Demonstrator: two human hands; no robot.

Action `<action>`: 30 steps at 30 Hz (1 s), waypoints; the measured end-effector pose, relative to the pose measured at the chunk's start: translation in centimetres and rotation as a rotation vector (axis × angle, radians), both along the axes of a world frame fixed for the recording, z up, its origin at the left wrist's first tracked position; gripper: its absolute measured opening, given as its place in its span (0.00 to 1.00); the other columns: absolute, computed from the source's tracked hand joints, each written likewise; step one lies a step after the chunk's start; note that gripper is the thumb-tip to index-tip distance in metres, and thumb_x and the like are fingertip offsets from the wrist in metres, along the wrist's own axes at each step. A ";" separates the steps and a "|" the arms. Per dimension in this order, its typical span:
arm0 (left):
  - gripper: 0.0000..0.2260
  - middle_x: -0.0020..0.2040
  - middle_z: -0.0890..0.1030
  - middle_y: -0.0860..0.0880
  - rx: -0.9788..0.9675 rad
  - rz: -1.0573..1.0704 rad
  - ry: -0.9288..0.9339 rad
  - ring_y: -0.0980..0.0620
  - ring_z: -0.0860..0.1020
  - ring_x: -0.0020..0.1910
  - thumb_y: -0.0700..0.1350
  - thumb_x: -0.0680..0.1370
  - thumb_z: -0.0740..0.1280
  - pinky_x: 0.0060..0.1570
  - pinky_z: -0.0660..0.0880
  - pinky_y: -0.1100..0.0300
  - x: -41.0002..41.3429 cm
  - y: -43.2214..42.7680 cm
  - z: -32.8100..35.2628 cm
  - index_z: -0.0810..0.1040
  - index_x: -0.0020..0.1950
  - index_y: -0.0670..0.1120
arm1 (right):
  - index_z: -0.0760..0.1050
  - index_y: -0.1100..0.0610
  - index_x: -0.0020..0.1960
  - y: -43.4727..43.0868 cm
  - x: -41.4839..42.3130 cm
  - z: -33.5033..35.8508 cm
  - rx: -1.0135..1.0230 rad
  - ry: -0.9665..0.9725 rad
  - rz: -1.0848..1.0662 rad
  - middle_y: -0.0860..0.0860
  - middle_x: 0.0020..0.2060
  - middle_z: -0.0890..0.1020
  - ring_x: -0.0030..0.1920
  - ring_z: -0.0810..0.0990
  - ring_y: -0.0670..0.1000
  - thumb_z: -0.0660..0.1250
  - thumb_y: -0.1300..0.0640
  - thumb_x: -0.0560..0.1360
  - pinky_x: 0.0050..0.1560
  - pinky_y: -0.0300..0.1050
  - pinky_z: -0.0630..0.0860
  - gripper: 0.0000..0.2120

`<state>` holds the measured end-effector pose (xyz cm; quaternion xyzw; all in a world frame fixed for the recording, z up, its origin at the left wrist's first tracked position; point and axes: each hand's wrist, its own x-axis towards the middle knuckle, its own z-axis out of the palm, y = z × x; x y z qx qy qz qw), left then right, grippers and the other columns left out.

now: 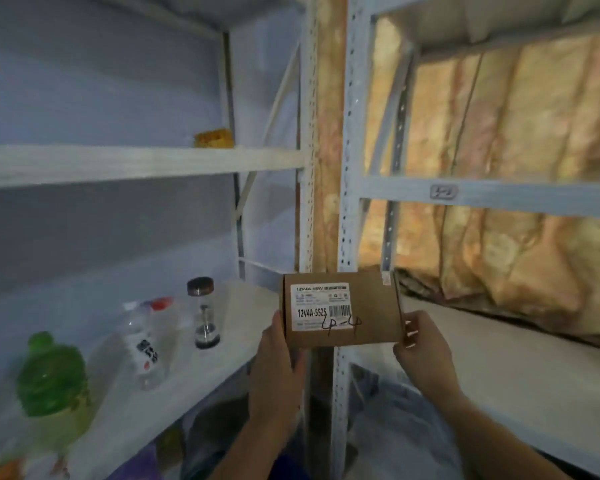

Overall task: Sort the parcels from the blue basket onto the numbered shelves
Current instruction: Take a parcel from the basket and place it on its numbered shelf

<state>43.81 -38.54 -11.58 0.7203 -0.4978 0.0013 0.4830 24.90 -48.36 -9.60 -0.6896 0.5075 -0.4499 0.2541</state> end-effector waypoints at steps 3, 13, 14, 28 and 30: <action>0.24 0.68 0.71 0.56 -0.085 -0.106 -0.085 0.55 0.72 0.67 0.50 0.79 0.62 0.65 0.71 0.55 -3.8 2.4 6.4 0.59 0.73 0.56 | 0.69 0.53 0.48 2.7 -5.2 6.1 -0.131 0.020 -0.060 0.50 0.42 0.79 0.44 0.79 0.56 0.67 0.66 0.68 0.40 0.48 0.73 0.13; 0.30 0.64 0.77 0.51 -0.160 -0.335 -0.220 0.48 0.78 0.57 0.48 0.77 0.66 0.50 0.76 0.55 -19.7 4.3 17.5 0.57 0.76 0.54 | 0.69 0.54 0.49 11.6 -24.0 16.9 -0.336 -0.008 -0.368 0.51 0.45 0.78 0.45 0.79 0.56 0.63 0.68 0.69 0.41 0.47 0.70 0.12; 0.30 0.64 0.77 0.51 -0.160 -0.373 -0.234 0.47 0.78 0.58 0.49 0.77 0.66 0.51 0.77 0.54 -21.9 4.5 17.9 0.56 0.76 0.55 | 0.69 0.55 0.48 12.7 -26.3 17.1 -0.345 -0.004 -0.408 0.50 0.44 0.77 0.44 0.78 0.55 0.64 0.68 0.69 0.40 0.46 0.69 0.12; 0.26 0.62 0.79 0.45 -0.088 -0.811 0.001 0.43 0.79 0.56 0.44 0.76 0.68 0.41 0.73 0.56 -54.7 6.4 14.9 0.62 0.71 0.49 | 0.68 0.52 0.45 23.3 -57.4 13.8 -0.225 0.010 -0.794 0.51 0.43 0.78 0.42 0.78 0.53 0.68 0.63 0.69 0.41 0.49 0.76 0.11; 0.23 0.62 0.79 0.49 -0.097 -0.836 0.004 0.43 0.79 0.57 0.47 0.76 0.68 0.46 0.77 0.52 -58.7 5.9 14.2 0.60 0.66 0.55 | 0.70 0.53 0.48 23.5 -61.5 13.2 -0.189 0.008 -0.790 0.52 0.44 0.79 0.43 0.79 0.53 0.68 0.63 0.67 0.42 0.50 0.77 0.13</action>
